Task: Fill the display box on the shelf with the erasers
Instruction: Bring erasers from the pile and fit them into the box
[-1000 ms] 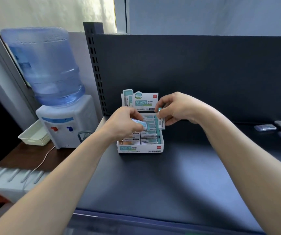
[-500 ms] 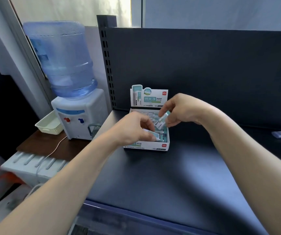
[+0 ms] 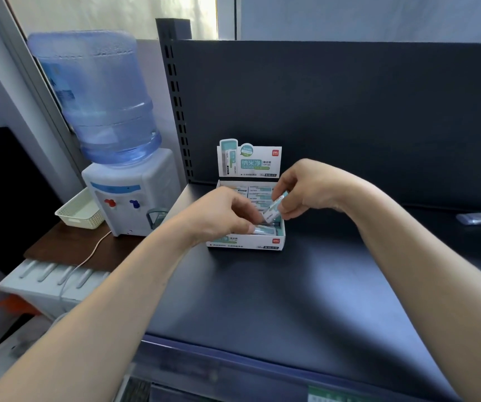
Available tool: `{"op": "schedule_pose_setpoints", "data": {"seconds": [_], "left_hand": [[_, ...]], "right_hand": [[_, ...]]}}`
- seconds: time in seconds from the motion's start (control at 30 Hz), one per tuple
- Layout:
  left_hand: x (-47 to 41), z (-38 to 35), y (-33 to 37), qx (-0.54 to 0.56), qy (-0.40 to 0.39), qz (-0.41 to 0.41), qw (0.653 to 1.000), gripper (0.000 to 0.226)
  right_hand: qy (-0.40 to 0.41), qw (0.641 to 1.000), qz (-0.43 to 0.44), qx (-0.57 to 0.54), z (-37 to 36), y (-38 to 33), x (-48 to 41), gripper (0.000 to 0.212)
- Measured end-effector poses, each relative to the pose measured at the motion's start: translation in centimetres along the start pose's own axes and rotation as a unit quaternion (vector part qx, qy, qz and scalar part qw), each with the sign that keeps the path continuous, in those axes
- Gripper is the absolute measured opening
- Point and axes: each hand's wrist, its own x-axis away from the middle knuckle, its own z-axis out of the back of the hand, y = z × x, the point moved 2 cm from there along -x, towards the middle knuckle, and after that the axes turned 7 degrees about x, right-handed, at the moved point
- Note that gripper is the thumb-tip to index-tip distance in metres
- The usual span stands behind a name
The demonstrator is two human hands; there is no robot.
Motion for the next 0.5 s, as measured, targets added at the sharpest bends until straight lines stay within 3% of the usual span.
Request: {"op": "schedule_pose_setpoints", "data": {"seconds": [0.23,0.37,0.5], "left_hand": [[0.2,0.2,0.0,-0.003,0.023,0.003,1.000,0.015],[0.3,0.4,-0.2,-0.035,0.026,-0.006,0.999,0.017],[0.2,0.5,-0.1,-0.060,0.030,-0.007,0.998,0.014]], "right_hand": [[0.007,1.000,0.006,0.007,-0.8,-0.4,-0.3,0.019],[-0.021,0.998,0.001,0.052,-1.1,-0.8,-0.3,0.019],[0.001,0.990,0.012,0.141,-1.5,-1.0,-0.2,0.012]]}}
